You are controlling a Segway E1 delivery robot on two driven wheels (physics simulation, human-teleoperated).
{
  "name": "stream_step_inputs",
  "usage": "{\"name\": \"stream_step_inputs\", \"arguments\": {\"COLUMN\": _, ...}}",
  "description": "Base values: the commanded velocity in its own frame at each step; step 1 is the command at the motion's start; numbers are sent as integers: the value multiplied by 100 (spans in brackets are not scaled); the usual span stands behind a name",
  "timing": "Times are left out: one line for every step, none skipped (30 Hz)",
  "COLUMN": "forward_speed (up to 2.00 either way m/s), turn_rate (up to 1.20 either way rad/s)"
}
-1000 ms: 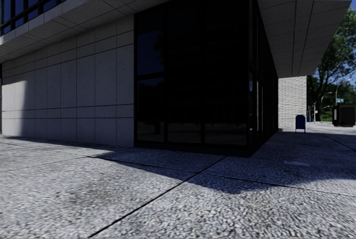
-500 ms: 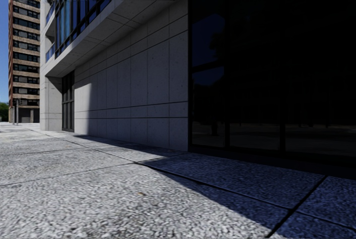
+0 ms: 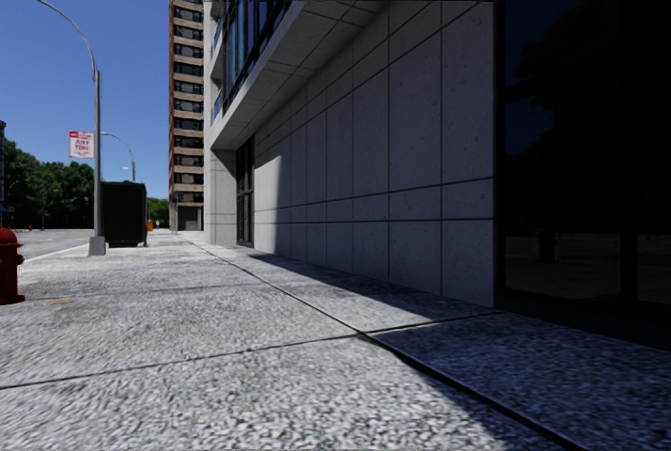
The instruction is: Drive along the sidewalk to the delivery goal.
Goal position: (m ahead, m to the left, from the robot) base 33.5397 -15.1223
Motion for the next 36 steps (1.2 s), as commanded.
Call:
{"name": "stream_step_inputs", "arguments": {"forward_speed": 200, "turn_rate": 70}}
{"name": "stream_step_inputs", "arguments": {"forward_speed": 200, "turn_rate": 70}}
{"name": "stream_step_inputs", "arguments": {"forward_speed": 200, "turn_rate": 70}}
{"name": "stream_step_inputs", "arguments": {"forward_speed": 200, "turn_rate": 70}}
{"name": "stream_step_inputs", "arguments": {"forward_speed": 200, "turn_rate": 70}}
{"name": "stream_step_inputs", "arguments": {"forward_speed": 200, "turn_rate": 70}}
{"name": "stream_step_inputs", "arguments": {"forward_speed": 200, "turn_rate": 70}}
{"name": "stream_step_inputs", "arguments": {"forward_speed": 200, "turn_rate": 70}}
{"name": "stream_step_inputs", "arguments": {"forward_speed": 200, "turn_rate": 70}}
{"name": "stream_step_inputs", "arguments": {"forward_speed": 200, "turn_rate": 70}}
{"name": "stream_step_inputs", "arguments": {"forward_speed": 200, "turn_rate": 70}}
{"name": "stream_step_inputs", "arguments": {"forward_speed": 200, "turn_rate": 70}}
{"name": "stream_step_inputs", "arguments": {"forward_speed": 200, "turn_rate": 70}}
{"name": "stream_step_inputs", "arguments": {"forward_speed": 200, "turn_rate": 70}}
{"name": "stream_step_inputs", "arguments": {"forward_speed": 200, "turn_rate": 63}}
{"name": "stream_step_inputs", "arguments": {"forward_speed": 200, "turn_rate": 0}}
{"name": "stream_step_inputs", "arguments": {"forward_speed": 200, "turn_rate": 0}}
{"name": "stream_step_inputs", "arguments": {"forward_speed": 200, "turn_rate": 0}}
{"name": "stream_step_inputs", "arguments": {"forward_speed": 200, "turn_rate": 0}}
{"name": "stream_step_inputs", "arguments": {"forward_speed": 200, "turn_rate": 0}}
{"name": "stream_step_inputs", "arguments": {"forward_speed": 200, "turn_rate": 0}}
{"name": "stream_step_inputs", "arguments": {"forward_speed": 200, "turn_rate": 0}}
{"name": "stream_step_inputs", "arguments": {"forward_speed": 200, "turn_rate": 0}}
{"name": "stream_step_inputs", "arguments": {"forward_speed": 200, "turn_rate": 0}}
{"name": "stream_step_inputs", "arguments": {"forward_speed": 200, "turn_rate": 0}}
{"name": "stream_step_inputs", "arguments": {"forward_speed": 200, "turn_rate": 0}}
{"name": "stream_step_inputs", "arguments": {"forward_speed": 200, "turn_rate": 0}}
{"name": "stream_step_inputs", "arguments": {"forward_speed": 200, "turn_rate": 0}}
{"name": "stream_step_inputs", "arguments": {"forward_speed": 200, "turn_rate": 0}}
{"name": "stream_step_inputs", "arguments": {"forward_speed": 200, "turn_rate": 0}}
{"name": "stream_step_inputs", "arguments": {"forward_speed": 200, "turn_rate": 0}}
{"name": "stream_step_inputs", "arguments": {"forward_speed": 200, "turn_rate": 0}}
{"name": "stream_step_inputs", "arguments": {"forward_speed": 200, "turn_rate": 0}}
{"name": "stream_step_inputs", "arguments": {"forward_speed": 200, "turn_rate": 0}}
{"name": "stream_step_inputs", "arguments": {"forward_speed": 200, "turn_rate": 0}}
{"name": "stream_step_inputs", "arguments": {"forward_speed": 200, "turn_rate": 0}}
